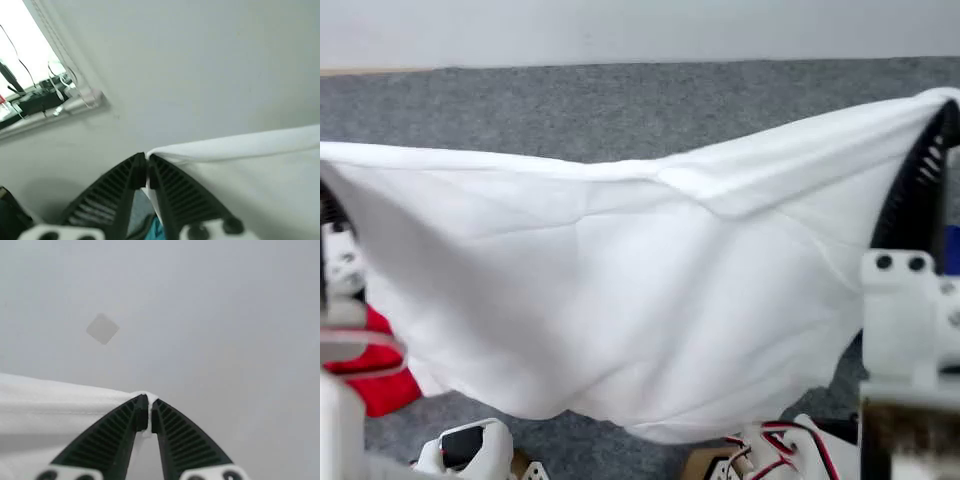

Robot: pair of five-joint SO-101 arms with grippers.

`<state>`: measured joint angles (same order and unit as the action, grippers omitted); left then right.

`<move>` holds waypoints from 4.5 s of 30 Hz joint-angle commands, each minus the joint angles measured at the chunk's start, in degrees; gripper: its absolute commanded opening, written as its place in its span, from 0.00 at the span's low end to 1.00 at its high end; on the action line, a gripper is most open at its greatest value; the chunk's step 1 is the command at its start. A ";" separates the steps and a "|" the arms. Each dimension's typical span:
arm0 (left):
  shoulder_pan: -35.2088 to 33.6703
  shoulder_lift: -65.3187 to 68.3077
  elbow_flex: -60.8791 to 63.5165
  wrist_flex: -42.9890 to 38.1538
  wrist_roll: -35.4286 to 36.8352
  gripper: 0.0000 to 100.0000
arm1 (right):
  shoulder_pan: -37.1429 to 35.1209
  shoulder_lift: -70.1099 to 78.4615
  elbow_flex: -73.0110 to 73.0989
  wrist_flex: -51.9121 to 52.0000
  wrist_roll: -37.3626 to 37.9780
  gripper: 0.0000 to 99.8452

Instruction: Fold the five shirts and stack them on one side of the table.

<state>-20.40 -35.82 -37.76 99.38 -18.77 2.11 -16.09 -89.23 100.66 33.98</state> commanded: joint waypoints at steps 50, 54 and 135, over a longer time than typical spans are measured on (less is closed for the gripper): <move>7.47 79.56 -19.38 -46.24 -14.24 0.00 | -2.07 54.99 38.51 -77.93 -1.85 0.01; 8.09 82.99 -26.59 -38.33 -16.44 0.00 | -2.59 56.04 35.43 -69.49 -1.85 0.01; 12.92 89.67 -56.31 1.41 6.86 0.09 | 1.01 47.16 21.80 2.42 -12.13 0.22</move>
<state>-6.86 60.44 -93.05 99.21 -12.62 2.64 41.76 -76.75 100.48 22.11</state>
